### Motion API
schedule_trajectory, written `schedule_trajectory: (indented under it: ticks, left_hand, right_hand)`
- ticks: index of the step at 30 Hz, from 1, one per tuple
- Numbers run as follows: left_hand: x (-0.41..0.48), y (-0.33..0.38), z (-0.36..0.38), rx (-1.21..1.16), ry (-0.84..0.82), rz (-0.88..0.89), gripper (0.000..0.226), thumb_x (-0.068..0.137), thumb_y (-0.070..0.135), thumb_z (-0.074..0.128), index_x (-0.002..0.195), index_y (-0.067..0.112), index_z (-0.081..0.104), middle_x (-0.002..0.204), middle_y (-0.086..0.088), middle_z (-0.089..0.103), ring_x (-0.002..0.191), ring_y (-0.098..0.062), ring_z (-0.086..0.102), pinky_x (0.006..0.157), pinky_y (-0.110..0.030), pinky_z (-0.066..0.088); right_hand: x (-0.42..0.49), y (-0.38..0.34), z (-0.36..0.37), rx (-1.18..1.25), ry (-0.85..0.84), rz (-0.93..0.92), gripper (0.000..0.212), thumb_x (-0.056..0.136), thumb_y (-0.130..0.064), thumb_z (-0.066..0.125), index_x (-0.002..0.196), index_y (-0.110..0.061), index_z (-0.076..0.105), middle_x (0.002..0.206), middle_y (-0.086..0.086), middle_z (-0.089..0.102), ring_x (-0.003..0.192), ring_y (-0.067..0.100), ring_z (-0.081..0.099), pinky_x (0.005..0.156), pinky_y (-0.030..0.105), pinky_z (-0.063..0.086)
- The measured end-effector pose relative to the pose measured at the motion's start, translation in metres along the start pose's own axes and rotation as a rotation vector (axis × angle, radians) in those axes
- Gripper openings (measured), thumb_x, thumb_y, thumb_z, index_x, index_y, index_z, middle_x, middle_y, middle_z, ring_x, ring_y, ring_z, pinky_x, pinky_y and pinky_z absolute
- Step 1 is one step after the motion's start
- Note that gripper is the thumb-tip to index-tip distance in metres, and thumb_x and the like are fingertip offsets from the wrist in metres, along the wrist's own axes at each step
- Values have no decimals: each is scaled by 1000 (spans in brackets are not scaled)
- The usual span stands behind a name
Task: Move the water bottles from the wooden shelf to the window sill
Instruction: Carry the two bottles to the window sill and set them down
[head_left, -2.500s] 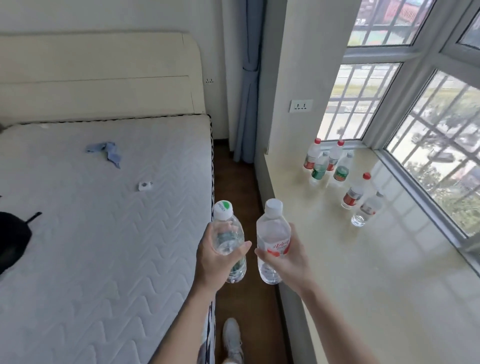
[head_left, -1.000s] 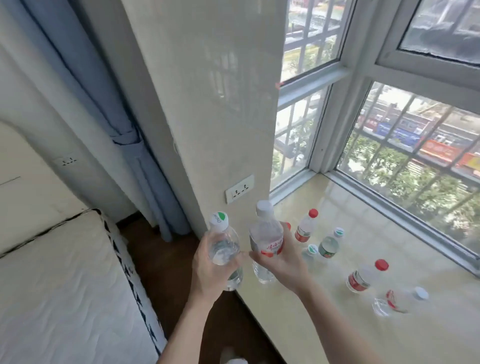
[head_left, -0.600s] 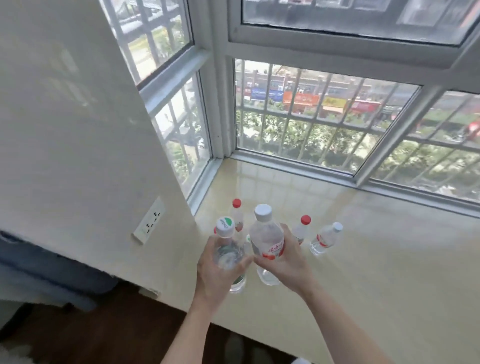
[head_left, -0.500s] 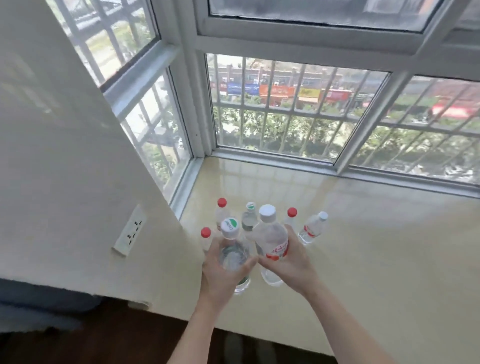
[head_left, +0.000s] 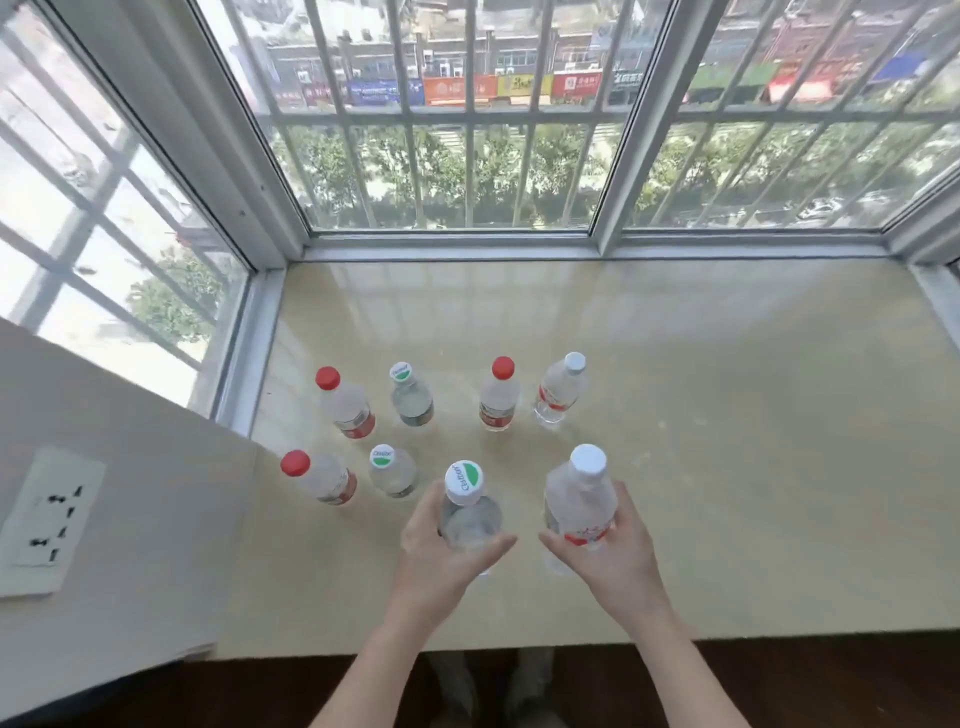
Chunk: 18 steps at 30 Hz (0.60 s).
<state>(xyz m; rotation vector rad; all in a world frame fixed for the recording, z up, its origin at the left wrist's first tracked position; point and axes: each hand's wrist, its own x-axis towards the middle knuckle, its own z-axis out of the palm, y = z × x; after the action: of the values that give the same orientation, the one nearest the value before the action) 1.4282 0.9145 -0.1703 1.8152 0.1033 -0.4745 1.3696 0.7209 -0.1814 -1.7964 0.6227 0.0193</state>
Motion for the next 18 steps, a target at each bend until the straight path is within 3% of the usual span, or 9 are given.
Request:
schedule_trajectory:
  ticks: [3, 8, 11, 13, 15, 18]
  left_hand:
    - [27, -27, 18, 3, -8, -38, 51, 60, 24, 93, 99, 34, 62, 94, 25, 67, 90, 6, 63, 74, -7, 46]
    - [73, -74, 41, 24, 0, -95, 56, 59, 30, 93, 102, 45, 60, 99, 25, 68, 98, 2, 64, 81, -15, 48]
    - [99, -90, 50, 41, 23, -95, 55, 62, 25, 92, 103, 41, 60, 97, 23, 68, 95, 6, 63, 77, -9, 46]
    - [115, -98, 54, 48, 41, -75, 54, 62, 21, 92, 104, 34, 61, 96, 19, 69, 93, 3, 64, 75, -7, 46]
    - [128, -103, 56, 52, 61, -63, 55, 61, 22, 92, 107, 29, 62, 96, 16, 69, 93, 0, 64, 78, -11, 48]
    - [142, -110, 58, 76, 95, -47, 65, 53, 40, 90, 110, 29, 62, 101, 13, 69, 100, -9, 65, 89, -31, 55]
  right_hand:
    - [25, 34, 1, -11, 7, 39, 57, 56, -43, 87, 104, -39, 56, 98, -12, 68, 92, 12, 67, 83, 42, 57]
    - [79, 82, 15, -47, -25, 81, 69, 51, -50, 85, 110, -44, 51, 106, -15, 67, 100, 17, 68, 89, 46, 57]
    - [110, 101, 22, -79, -18, 67, 74, 49, -49, 85, 112, -43, 46, 108, -15, 66, 102, 19, 68, 90, 46, 56]
    - [128, 109, 26, -102, -14, 35, 72, 56, -38, 91, 111, -43, 45, 106, -17, 64, 103, 20, 67, 90, 45, 56]
    - [143, 114, 30, -123, -30, -14, 71, 62, -26, 93, 112, -41, 45, 105, -19, 62, 105, 20, 65, 92, 42, 54]
    - [159, 118, 34, -135, -37, -110, 68, 65, -22, 92, 115, -35, 48, 107, -15, 62, 104, 17, 62, 92, 38, 53]
